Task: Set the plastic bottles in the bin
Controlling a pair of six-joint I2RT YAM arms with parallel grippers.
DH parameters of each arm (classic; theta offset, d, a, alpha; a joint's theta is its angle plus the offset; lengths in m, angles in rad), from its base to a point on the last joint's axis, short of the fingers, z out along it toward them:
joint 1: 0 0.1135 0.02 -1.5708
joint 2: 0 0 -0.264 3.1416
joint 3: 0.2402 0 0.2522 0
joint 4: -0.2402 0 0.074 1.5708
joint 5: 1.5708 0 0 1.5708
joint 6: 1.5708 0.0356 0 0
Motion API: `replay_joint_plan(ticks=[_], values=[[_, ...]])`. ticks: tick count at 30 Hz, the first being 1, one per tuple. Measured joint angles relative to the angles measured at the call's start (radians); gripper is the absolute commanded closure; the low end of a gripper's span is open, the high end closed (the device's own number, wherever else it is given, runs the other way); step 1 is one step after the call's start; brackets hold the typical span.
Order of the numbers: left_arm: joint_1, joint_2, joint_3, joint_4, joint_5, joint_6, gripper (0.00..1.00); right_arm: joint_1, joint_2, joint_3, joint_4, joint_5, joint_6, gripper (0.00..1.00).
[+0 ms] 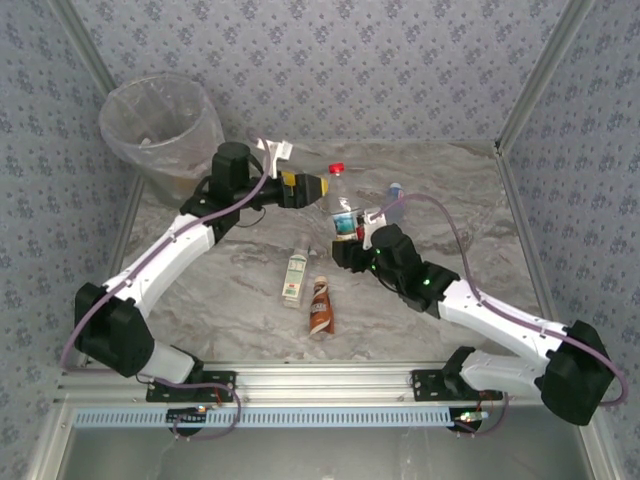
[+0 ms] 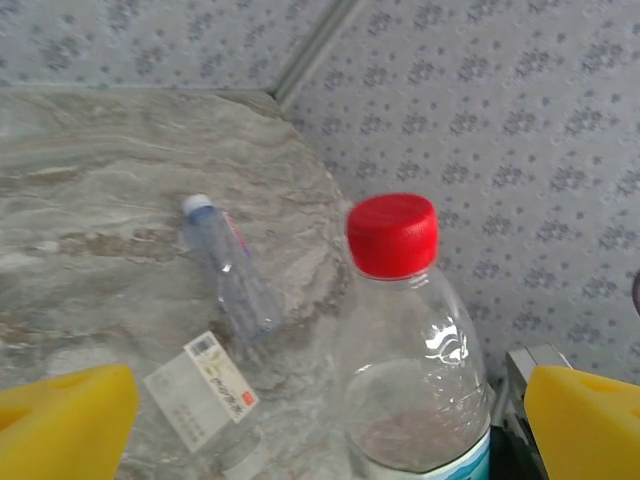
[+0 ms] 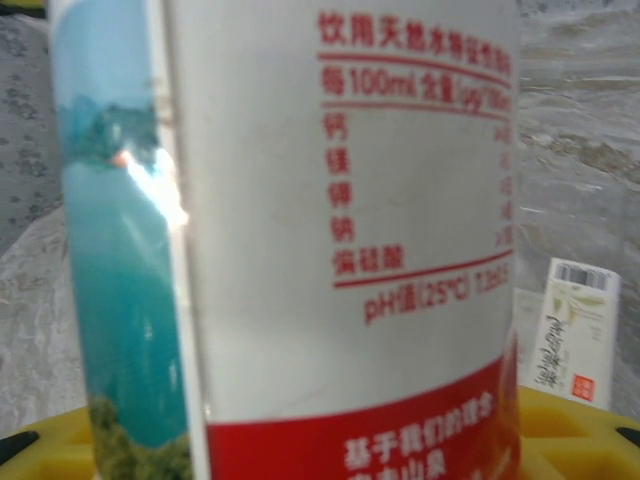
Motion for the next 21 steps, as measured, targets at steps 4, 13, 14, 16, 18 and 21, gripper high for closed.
replay_joint_plan(ticks=[4,13,14,16,18,21], values=[[-0.037,0.022,0.000,0.019,0.002,-0.007,0.01,0.007,0.025,0.019,0.034,-0.027,-0.025,0.41],[-0.080,0.092,0.022,0.035,-0.053,-0.052,0.10,0.025,0.080,0.053,0.079,-0.070,-0.060,0.40],[-0.080,0.099,0.027,0.036,-0.054,-0.057,0.12,0.025,0.083,0.053,0.080,-0.072,-0.063,0.40],[-0.082,0.113,0.039,0.038,-0.055,-0.066,0.16,0.027,0.090,0.053,0.080,-0.074,-0.065,0.40],[-0.082,0.122,0.050,0.037,-0.058,-0.070,0.18,0.026,0.096,0.054,0.081,-0.074,-0.066,0.40],[-0.082,0.126,0.063,0.034,-0.075,-0.068,0.18,0.030,0.105,0.059,0.081,-0.076,-0.071,0.40]])
